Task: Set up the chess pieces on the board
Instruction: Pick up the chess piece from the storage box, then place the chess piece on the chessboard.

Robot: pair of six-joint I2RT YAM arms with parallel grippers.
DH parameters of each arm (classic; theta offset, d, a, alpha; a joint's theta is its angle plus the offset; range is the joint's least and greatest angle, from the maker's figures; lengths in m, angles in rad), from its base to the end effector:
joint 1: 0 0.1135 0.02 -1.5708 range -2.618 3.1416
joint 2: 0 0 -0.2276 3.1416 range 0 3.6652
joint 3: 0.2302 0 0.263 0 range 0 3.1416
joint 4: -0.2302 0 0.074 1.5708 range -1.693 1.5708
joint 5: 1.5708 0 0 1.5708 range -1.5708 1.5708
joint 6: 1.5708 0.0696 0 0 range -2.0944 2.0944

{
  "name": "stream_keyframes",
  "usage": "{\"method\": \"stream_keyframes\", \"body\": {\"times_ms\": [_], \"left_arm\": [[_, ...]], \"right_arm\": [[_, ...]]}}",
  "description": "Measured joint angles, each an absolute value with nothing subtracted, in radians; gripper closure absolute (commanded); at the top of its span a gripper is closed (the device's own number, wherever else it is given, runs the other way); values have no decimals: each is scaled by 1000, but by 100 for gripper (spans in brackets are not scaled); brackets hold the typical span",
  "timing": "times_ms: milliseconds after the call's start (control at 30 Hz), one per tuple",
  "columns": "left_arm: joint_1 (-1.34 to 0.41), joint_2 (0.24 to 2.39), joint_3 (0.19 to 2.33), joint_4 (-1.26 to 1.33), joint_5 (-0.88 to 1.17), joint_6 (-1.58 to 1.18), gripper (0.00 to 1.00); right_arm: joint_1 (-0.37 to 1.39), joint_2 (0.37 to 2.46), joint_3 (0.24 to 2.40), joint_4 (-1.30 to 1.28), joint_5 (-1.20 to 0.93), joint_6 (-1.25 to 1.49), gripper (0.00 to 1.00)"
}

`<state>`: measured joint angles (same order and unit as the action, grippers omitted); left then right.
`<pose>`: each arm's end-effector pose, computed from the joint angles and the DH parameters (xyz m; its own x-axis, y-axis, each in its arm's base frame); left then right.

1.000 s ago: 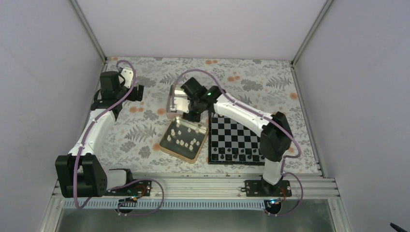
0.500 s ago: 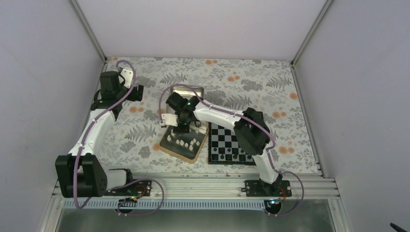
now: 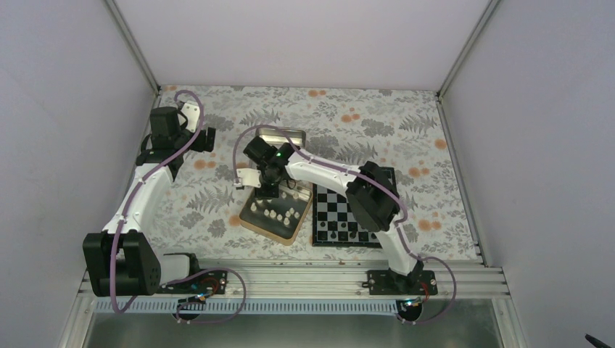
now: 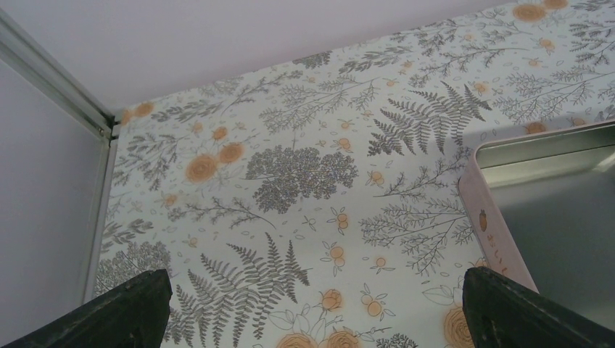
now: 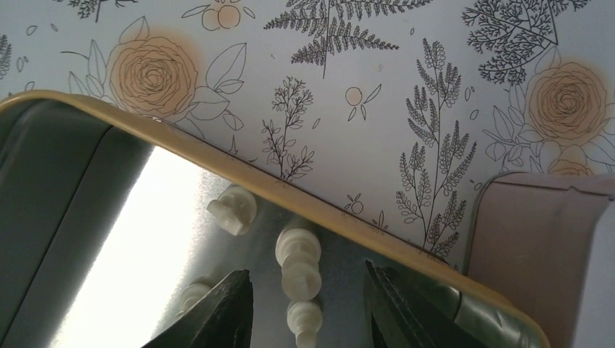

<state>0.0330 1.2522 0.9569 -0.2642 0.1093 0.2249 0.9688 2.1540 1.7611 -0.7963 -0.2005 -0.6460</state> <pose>0.3326 0.0034 0.2365 -0.5038 0.2052 -0.8391 0.1764 0.9753 0.1326 0.2478 0.3852 0.1289 0.0918 -0.9081 -0.4086 -0.9949 -0.0662 -0.0766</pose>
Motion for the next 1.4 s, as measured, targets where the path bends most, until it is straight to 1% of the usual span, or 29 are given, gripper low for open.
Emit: {"method": "stream_keyframes", "body": {"times_ms": [167, 267, 300, 367, 500, 567, 833, 933, 1067, 1133, 1233, 1400], "left_arm": [[33, 1252, 957, -264, 110, 225, 0], [34, 1252, 957, -265, 110, 225, 0], [35, 1252, 957, -264, 110, 225, 0], [37, 1252, 957, -264, 110, 225, 0], [37, 1252, 957, -265, 110, 225, 0], [37, 1252, 957, -265, 110, 225, 0], [37, 1252, 957, -264, 110, 225, 0], [37, 1252, 957, -264, 109, 225, 0], [37, 1252, 957, -264, 109, 225, 0], [37, 1252, 957, -264, 109, 225, 0], [37, 1252, 957, -264, 109, 225, 0], [37, 1252, 957, -264, 109, 225, 0]], "right_arm": [[968, 2190, 1785, -798, -200, -646, 60], [969, 2207, 1789, -804, -197, -646, 65], [969, 2209, 1790, -804, -197, -646, 67], [969, 2214, 1791, -805, -197, -647, 77], [969, 2214, 1792, -805, -196, -649, 88], [969, 2214, 1793, -805, -196, -648, 92], [966, 2188, 1788, -809, -192, -646, 94], [954, 2113, 1770, -818, -187, -645, 93], [911, 1956, 1731, -823, -179, -643, 93], [855, 1865, 1697, -815, -179, -642, 93], [727, 1758, 1638, -804, -179, -643, 93], [504, 1671, 1485, -794, -176, -657, 93]]}}
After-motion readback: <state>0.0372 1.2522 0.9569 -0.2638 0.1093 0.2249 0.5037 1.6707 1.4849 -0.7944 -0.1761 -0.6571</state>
